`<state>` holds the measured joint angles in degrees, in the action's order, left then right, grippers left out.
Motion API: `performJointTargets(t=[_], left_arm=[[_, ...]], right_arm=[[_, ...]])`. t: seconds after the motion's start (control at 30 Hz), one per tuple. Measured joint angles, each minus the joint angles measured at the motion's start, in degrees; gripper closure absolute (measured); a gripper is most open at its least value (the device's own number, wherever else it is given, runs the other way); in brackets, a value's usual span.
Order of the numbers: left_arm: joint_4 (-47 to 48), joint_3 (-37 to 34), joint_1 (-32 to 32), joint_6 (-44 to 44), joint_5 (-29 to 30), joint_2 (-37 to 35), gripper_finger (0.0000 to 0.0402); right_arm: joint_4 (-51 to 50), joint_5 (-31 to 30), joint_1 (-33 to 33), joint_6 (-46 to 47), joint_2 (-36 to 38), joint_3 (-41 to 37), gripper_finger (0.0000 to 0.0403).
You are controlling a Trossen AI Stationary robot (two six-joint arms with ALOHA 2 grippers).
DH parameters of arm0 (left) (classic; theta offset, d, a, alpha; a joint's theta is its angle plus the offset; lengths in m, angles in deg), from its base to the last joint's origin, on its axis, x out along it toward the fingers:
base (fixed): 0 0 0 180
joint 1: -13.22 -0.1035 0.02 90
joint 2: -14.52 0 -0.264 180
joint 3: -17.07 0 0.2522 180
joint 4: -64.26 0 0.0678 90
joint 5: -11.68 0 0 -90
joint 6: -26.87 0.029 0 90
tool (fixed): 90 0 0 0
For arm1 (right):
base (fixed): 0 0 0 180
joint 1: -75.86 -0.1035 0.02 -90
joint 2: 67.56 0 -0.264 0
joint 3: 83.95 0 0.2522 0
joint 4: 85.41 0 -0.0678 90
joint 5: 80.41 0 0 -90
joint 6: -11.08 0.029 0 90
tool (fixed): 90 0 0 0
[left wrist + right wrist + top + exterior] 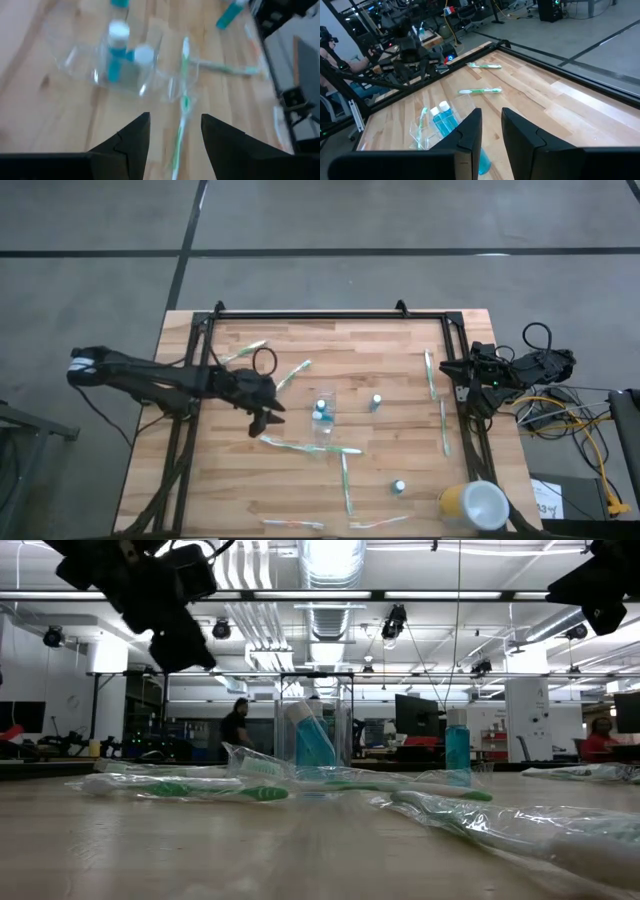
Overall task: Pick & Place toothbrushing station
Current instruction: Put the white green toothbrush into the back side of the transparent organizer
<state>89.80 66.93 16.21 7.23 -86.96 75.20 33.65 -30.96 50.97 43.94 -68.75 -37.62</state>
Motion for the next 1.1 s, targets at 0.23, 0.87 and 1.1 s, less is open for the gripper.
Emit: performJointTargets(t=[0.23, 0.87, 1.1], left_arm=[[7.2, 0.3, 2.8, -5.8, 0.8, 0.1, 0.022], [17.9, 0.2, 8.9, -8.9, 6.3, 7.0, 0.022], [17.5, 0.2, 11.3, -8.9, 4.8, 11.5, 0.0221]], right_arm=[[0.0, 0.0, 0.0, 0.0, 0.0, 0.0, 0.0321], [0.0, 0.0, 0.0, 0.0, 0.0, 0.0, 0.0329], [0.0, 0.0, 0.0, 0.0, 0.0, 0.0, 0.0323]])
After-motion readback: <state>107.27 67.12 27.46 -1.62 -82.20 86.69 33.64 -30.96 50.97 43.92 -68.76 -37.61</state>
